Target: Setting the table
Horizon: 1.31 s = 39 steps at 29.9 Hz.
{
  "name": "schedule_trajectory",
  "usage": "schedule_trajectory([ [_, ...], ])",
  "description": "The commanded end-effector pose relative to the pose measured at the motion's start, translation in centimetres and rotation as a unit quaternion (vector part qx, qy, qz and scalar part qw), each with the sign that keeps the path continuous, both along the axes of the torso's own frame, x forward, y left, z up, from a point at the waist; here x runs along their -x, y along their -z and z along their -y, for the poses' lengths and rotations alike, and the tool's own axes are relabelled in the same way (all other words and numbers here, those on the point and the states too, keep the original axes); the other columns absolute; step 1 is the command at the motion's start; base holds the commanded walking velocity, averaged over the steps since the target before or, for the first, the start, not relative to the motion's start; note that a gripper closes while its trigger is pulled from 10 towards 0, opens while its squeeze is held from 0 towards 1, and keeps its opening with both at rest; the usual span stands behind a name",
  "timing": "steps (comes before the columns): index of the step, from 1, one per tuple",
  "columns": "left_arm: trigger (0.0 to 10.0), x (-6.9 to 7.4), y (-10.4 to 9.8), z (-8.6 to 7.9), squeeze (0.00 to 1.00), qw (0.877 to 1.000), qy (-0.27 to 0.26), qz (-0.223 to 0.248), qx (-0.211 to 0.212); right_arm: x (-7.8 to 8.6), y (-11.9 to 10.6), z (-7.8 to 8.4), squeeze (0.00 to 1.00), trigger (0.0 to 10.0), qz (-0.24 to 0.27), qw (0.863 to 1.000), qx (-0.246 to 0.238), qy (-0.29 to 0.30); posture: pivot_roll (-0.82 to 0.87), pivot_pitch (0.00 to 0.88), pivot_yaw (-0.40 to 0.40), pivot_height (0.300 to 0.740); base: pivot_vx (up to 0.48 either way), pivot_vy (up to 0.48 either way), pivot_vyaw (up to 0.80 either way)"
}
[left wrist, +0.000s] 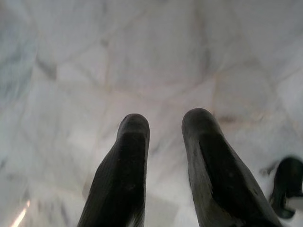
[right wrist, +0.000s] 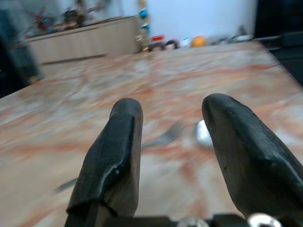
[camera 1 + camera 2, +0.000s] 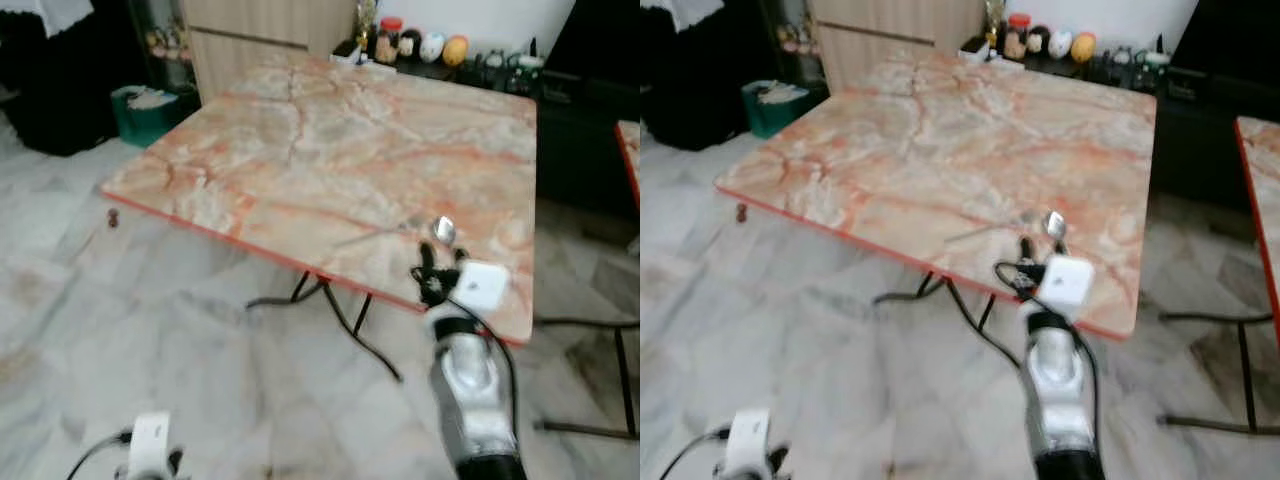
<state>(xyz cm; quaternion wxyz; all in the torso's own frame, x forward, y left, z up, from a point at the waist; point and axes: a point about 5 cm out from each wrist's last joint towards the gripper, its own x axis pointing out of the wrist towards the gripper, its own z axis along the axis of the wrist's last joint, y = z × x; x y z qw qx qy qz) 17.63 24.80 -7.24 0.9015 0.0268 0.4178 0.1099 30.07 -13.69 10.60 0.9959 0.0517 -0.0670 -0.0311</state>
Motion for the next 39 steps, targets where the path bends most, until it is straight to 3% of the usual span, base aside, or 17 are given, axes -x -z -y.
schedule_trajectory([
  [1,10.0,-0.6,0.0,0.9,0.00,1.000,0.004,0.003,0.012,0.0,-0.2,1.2,0.00,10.0,0.004,1.000,0.017,0.017,-0.02,0.000,-0.017,0.740,0.345,0.000,0.00],
  [7,10.0,-0.9,-0.2,0.8,0.00,1.000,0.002,0.007,0.010,-0.2,-0.4,1.4,0.00,10.0,-0.001,1.000,0.018,0.020,-0.01,0.000,-0.022,0.740,0.304,0.000,0.00],
  [19,10.0,-1.1,-0.2,0.9,0.00,1.000,-0.002,0.008,0.011,-0.3,0.1,2.7,0.00,10.0,-0.038,0.997,0.044,0.041,-0.02,0.000,-0.028,0.740,0.000,0.000,0.00],
  [27,10.0,-0.9,-0.1,1.1,0.00,1.000,0.001,0.003,0.010,0.7,2.5,5.4,0.00,10.0,-0.186,0.975,0.109,0.060,-0.03,0.000,-0.028,0.740,0.000,0.000,0.00],
  [33,10.0,-0.7,0.0,1.1,0.00,1.000,0.004,-0.003,0.008,0.7,2.0,7.6,0.00,10.0,-0.210,0.973,0.084,0.043,-0.04,0.008,-0.024,0.740,0.000,0.000,0.00],
  [36,10.0,-0.7,0.0,1.1,0.00,1.000,0.005,-0.002,0.007,0.6,1.9,7.8,0.00,10.0,-0.211,0.973,0.081,0.042,-0.04,0.008,-0.024,0.740,0.000,0.000,0.00],
  [37,10.0,-0.7,0.0,1.1,0.00,1.000,0.005,-0.002,0.007,0.3,1.1,7.7,1.00,10.0,-0.214,0.974,0.067,0.030,-0.04,0.009,-0.024,0.740,0.000,0.000,0.00],
  [39,10.0,-0.8,0.0,1.1,0.00,1.000,0.006,-0.001,0.006,0.2,0.6,7.6,1.00,10.0,-0.214,0.975,0.060,0.022,-0.04,0.009,-0.024,0.740,0.000,0.000,0.00],
])
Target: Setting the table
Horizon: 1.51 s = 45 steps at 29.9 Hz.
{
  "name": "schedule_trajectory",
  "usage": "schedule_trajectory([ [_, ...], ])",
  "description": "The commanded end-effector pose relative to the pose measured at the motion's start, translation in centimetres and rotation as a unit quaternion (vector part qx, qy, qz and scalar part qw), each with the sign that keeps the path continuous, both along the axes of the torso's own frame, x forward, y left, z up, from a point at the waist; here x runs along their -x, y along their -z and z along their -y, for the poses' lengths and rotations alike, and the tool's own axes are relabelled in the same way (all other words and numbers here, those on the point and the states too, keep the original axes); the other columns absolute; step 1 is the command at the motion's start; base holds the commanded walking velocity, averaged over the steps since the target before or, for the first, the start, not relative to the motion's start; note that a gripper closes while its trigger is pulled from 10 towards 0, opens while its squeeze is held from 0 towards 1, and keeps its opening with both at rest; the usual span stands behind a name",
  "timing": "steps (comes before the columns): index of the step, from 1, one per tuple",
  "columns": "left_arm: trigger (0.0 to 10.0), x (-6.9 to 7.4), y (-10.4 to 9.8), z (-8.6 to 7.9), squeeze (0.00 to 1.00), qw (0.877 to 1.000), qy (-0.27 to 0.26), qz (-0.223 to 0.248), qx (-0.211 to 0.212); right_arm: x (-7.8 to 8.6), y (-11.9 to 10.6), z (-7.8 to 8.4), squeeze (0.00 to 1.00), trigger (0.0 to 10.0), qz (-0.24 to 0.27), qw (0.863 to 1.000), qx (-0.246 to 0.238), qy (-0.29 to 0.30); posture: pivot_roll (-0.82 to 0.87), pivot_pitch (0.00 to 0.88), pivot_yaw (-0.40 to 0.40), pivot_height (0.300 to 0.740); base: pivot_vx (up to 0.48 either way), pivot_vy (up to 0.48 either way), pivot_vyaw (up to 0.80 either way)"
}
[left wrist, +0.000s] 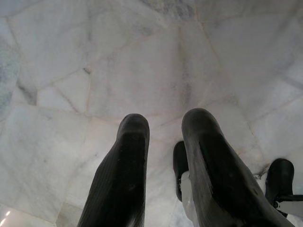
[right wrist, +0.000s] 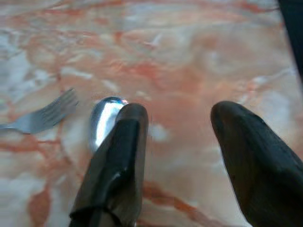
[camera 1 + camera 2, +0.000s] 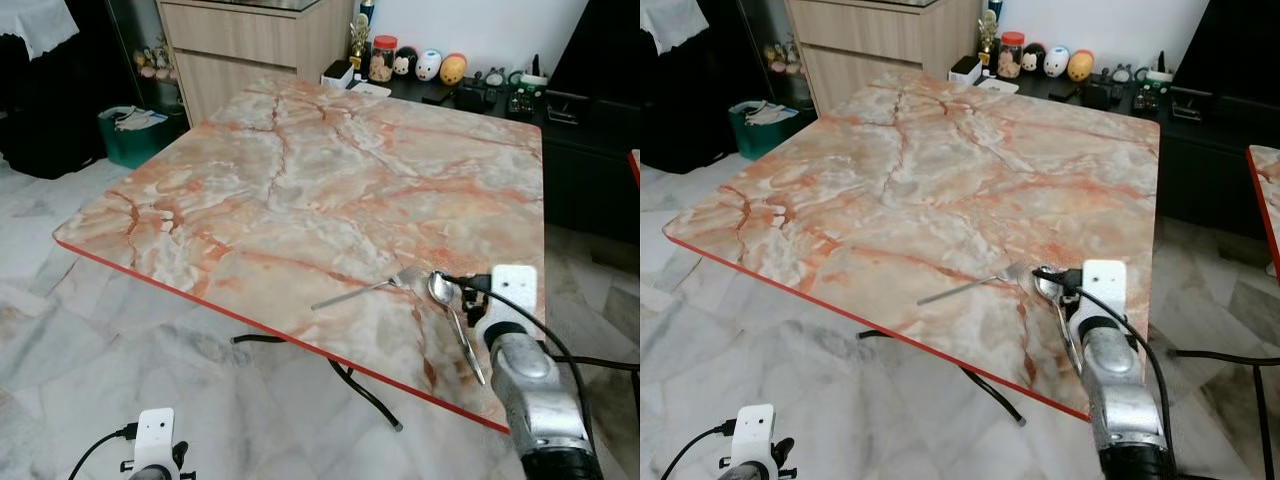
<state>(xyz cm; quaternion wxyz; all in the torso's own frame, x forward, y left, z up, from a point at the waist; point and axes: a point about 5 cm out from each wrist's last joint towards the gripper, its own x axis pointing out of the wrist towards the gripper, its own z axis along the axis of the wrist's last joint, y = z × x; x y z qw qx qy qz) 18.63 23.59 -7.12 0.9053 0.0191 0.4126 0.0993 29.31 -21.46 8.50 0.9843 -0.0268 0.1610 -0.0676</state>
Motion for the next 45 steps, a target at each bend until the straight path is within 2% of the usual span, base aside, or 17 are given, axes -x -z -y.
schedule_trajectory([
  [1,10.0,0.3,0.1,-0.1,0.00,1.000,0.000,-0.008,-0.005,-0.6,-1.9,-0.3,1.00,10.0,0.013,1.000,-0.011,-0.021,-0.04,0.009,-0.024,0.740,0.000,0.000,0.00],
  [3,10.0,0.3,0.2,-0.1,0.00,1.000,0.002,-0.010,-0.004,-0.5,-2.4,-0.9,1.00,10.0,0.006,0.998,-0.006,-0.056,-0.04,0.011,-0.024,0.740,0.000,0.000,0.00],
  [4,10.0,0.3,0.1,-0.1,0.00,1.000,0.002,-0.010,-0.004,-0.4,-2.6,-1.0,0.00,10.0,0.002,0.998,-0.008,-0.066,-0.04,0.015,-0.022,0.740,0.000,0.000,0.00],
  [9,10.0,0.3,0.1,-0.1,0.00,1.000,0.004,-0.011,-0.005,0.2,-3.1,-0.4,0.00,10.0,-0.033,0.992,0.039,-0.119,-0.05,0.016,-0.021,0.740,0.000,0.000,0.00],
  [11,10.0,0.3,0.2,-0.1,0.00,1.000,0.006,-0.013,-0.005,0.6,-3.3,0.6,0.00,10.0,-0.055,0.991,0.060,-0.109,-0.05,0.017,-0.020,0.740,0.000,0.000,0.00],
  [12,10.0,0.3,0.2,-0.1,0.00,1.000,0.006,-0.013,-0.005,0.6,-3.3,0.6,0.00,10.0,-0.055,0.991,0.060,-0.109,-0.05,0.017,-0.020,0.740,0.000,0.000,0.00],
  [16,10.0,0.3,0.2,-0.1,0.00,1.000,0.006,-0.014,-0.005,1.0,-3.2,1.0,0.00,10.0,-0.078,0.991,0.056,-0.094,-0.05,0.018,-0.020,0.740,0.000,0.000,0.00],
  [19,10.0,0.3,0.2,-0.1,0.00,1.000,0.009,-0.014,-0.006,1.6,-2.6,0.6,0.00,10.0,-0.097,0.990,0.048,-0.093,-0.05,0.017,-0.020,0.740,0.000,0.000,0.00],
  [24,10.0,0.2,0.1,0.0,0.00,1.000,0.017,-0.014,-0.010,2.2,-2.0,0.1,0.00,10.0,-0.106,0.991,0.004,-0.083,-0.04,0.016,-0.020,0.740,0.000,0.000,0.00],
  [27,10.0,0.2,0.1,0.0,0.00,1.000,0.017,-0.013,-0.009,2.6,-1.5,-0.4,0.00,10.0,-0.115,0.989,0.002,-0.089,-0.04,0.016,-0.020,0.740,0.000,0.000,0.00],
  [37,10.0,0.2,0.2,0.2,0.00,1.000,0.022,-0.017,-0.010,2.6,-0.7,-0.2,0.00,10.0,-0.122,0.989,-0.007,-0.084,-0.04,0.015,-0.022,0.740,0.000,0.000,0.00],
  [45,10.0,0.5,0.3,0.1,0.00,1.000,0.021,-0.020,-0.010,2.4,-0.2,-0.7,0.00,10.0,-0.109,0.990,-0.024,-0.088,-0.04,0.016,-0.020,0.740,0.000,0.000,0.00],
])
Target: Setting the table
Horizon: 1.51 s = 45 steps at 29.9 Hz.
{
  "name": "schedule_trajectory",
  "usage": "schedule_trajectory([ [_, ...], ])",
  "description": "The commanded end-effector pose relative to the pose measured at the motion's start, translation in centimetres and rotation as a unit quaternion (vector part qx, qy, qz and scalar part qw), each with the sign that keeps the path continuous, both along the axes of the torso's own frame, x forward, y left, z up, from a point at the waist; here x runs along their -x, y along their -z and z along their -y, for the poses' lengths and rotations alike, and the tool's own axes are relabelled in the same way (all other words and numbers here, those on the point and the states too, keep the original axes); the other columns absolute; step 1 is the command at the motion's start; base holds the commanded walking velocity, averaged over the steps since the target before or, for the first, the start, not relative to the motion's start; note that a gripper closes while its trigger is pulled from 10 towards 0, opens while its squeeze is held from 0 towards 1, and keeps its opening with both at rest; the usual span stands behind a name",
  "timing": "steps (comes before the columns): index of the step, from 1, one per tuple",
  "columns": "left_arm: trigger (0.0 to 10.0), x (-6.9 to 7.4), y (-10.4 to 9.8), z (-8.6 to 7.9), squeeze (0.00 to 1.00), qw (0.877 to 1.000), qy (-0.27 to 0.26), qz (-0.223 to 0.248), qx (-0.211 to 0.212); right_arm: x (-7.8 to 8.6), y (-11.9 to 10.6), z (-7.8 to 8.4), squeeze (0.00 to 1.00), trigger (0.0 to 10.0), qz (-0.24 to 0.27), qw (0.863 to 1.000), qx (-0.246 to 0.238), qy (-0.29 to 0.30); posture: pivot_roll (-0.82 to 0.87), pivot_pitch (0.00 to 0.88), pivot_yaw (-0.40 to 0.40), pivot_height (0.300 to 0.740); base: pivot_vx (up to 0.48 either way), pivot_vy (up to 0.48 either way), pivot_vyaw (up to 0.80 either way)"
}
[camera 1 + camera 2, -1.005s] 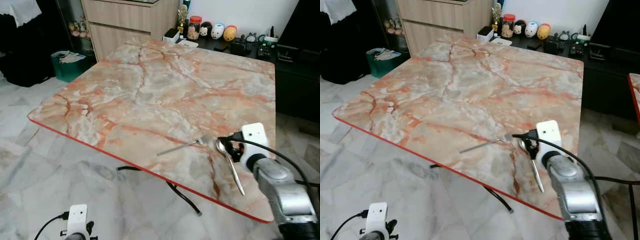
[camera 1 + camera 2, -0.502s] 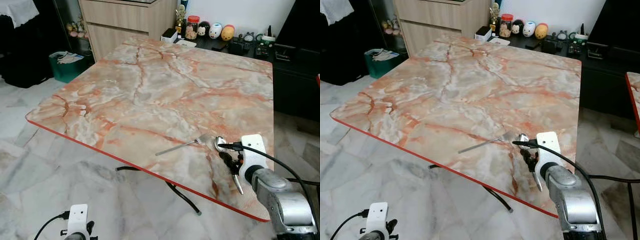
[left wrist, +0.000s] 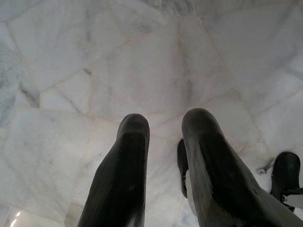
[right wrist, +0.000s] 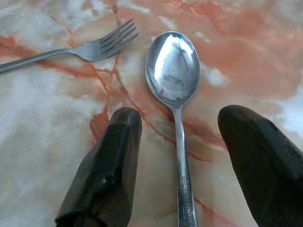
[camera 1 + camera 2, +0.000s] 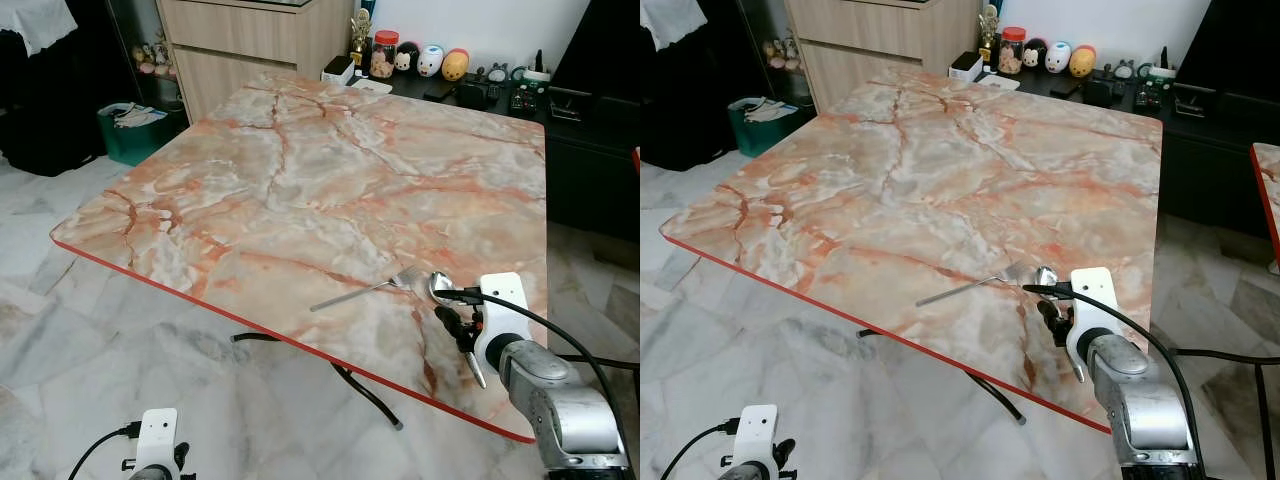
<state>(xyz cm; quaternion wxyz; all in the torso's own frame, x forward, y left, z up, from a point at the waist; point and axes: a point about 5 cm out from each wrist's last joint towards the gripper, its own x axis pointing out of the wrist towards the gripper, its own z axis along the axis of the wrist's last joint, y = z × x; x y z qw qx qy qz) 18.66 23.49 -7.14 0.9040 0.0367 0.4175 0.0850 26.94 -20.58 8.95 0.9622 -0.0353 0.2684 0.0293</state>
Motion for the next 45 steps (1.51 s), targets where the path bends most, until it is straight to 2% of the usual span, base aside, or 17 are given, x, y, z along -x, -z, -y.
schedule_trajectory([
  [1,10.0,0.5,0.3,0.0,0.00,1.000,0.000,-0.013,-0.001,0.0,0.2,0.1,0.00,10.0,0.005,1.000,-0.011,0.005,-0.04,0.016,-0.020,0.740,0.000,0.000,0.00],
  [13,10.0,0.6,0.3,0.0,0.00,1.000,0.000,-0.016,-0.001,-0.3,0.7,-0.4,0.00,10.0,0.009,1.000,-0.011,0.000,-0.03,0.015,-0.020,0.740,0.000,0.000,0.00],
  [23,10.0,0.5,0.3,0.0,0.00,1.000,0.000,-0.014,-0.002,-0.5,0.9,-0.1,0.00,10.0,0.010,1.000,0.001,0.004,-0.03,0.011,-0.021,0.740,0.000,0.000,0.00],
  [29,10.0,0.4,0.3,0.1,0.00,1.000,-0.002,-0.013,-0.002,-0.8,1.0,-0.2,0.00,10.0,0.022,1.000,-0.011,0.007,-0.03,0.000,-0.020,0.740,0.000,0.000,0.00],
  [45,10.0,0.5,0.3,0.1,0.00,1.000,-0.004,-0.014,-0.002,-0.8,2.3,-0.2,0.00,10.0,0.014,1.000,-0.016,0.014,-0.03,0.006,-0.027,0.740,0.000,0.000,0.00],
])
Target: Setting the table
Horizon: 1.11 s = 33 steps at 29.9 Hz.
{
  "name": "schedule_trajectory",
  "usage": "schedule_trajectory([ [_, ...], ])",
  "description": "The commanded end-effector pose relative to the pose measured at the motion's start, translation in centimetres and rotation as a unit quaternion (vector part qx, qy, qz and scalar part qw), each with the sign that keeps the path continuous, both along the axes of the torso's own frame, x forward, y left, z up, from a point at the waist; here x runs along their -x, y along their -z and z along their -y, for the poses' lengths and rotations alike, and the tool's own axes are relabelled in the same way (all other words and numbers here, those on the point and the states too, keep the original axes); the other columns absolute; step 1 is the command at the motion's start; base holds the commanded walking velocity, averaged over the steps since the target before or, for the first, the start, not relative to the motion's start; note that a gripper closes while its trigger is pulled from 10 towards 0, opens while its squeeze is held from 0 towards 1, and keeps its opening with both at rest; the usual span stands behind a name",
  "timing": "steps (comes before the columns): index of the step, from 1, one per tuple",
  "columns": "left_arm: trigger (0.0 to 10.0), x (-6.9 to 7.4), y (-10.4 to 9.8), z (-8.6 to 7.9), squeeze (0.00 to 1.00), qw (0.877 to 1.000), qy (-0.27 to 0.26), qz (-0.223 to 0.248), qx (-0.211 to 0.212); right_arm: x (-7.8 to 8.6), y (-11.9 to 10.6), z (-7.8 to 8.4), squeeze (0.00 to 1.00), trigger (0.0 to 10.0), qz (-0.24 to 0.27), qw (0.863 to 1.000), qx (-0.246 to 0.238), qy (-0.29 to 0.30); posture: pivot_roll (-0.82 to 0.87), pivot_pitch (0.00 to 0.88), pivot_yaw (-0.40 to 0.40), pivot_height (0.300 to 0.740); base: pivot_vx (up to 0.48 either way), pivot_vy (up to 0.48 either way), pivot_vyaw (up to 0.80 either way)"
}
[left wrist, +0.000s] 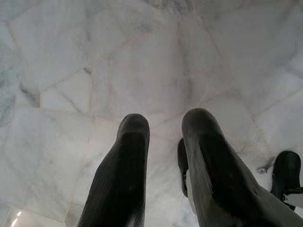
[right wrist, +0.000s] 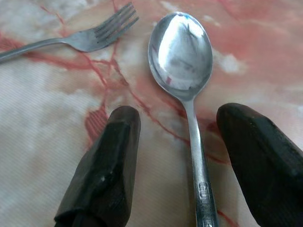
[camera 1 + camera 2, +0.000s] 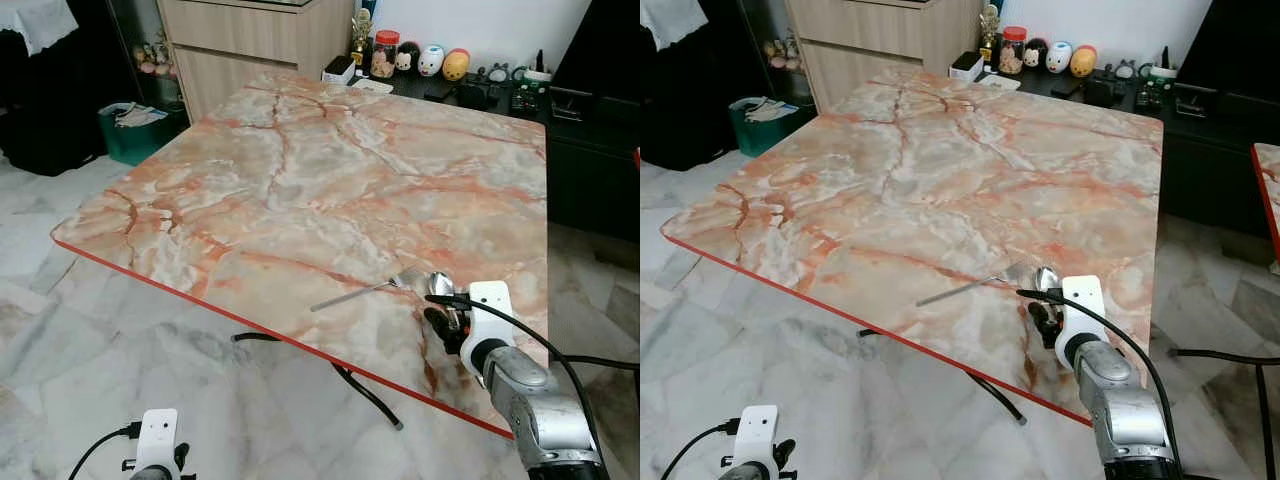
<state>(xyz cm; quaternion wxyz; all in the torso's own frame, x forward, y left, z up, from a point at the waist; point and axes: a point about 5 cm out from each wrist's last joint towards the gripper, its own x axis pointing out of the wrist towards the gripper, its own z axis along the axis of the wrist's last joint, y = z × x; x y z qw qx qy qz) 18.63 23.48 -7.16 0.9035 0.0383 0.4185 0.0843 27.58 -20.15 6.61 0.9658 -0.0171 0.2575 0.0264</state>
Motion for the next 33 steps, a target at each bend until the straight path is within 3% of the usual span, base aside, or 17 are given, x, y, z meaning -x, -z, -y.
schedule_trajectory([
  [1,10.0,0.5,0.3,0.1,0.00,1.000,-0.005,-0.013,-0.001,-0.2,0.0,0.3,0.00,10.0,0.003,1.000,0.002,0.007,-0.03,0.006,-0.027,0.740,0.000,0.000,0.00],
  [8,10.0,0.6,0.4,0.0,0.00,1.000,-0.006,-0.016,-0.001,-0.2,0.2,0.4,0.00,10.0,0.000,1.000,0.005,0.009,-0.03,0.008,-0.028,0.740,0.000,0.000,0.00],
  [9,10.0,0.6,0.4,0.0,0.00,1.000,-0.006,-0.016,-0.001,-0.2,0.2,0.3,0.00,7.9,0.000,1.000,0.004,0.008,-0.03,0.008,-0.027,0.740,0.000,0.000,0.00],
  [10,10.0,0.7,0.4,0.0,0.00,1.000,-0.005,-0.016,-0.001,-0.2,0.2,0.2,0.00,2.2,0.001,1.000,0.003,0.007,-0.03,0.008,-0.027,0.740,0.000,0.000,0.00],
  [11,10.0,0.7,0.4,0.0,0.00,1.000,-0.005,-0.016,-0.001,-0.2,0.2,0.1,0.00,2.2,0.001,1.000,0.003,0.006,-0.03,0.008,-0.027,0.740,0.000,0.000,0.00],
  [12,10.0,0.6,0.4,0.0,0.00,1.000,-0.005,-0.016,-0.001,-0.2,0.2,0.1,0.00,0.0,0.002,1.000,0.002,0.005,-0.02,0.010,-0.027,0.740,0.000,0.000,0.00],
  [24,10.0,0.6,0.4,0.0,0.00,1.000,-0.001,-0.017,-0.002,-0.2,0.5,-0.2,0.00,0.0,0.001,1.000,0.001,0.003,-0.02,0.014,-0.025,0.740,0.000,0.000,0.00],
  [33,10.0,0.5,0.4,0.2,0.00,1.000,0.001,-0.018,0.000,-0.1,0.8,-1.5,0.00,0.0,-0.003,1.000,-0.009,-0.010,-0.02,0.014,-0.028,0.740,0.000,0.000,0.00],
])
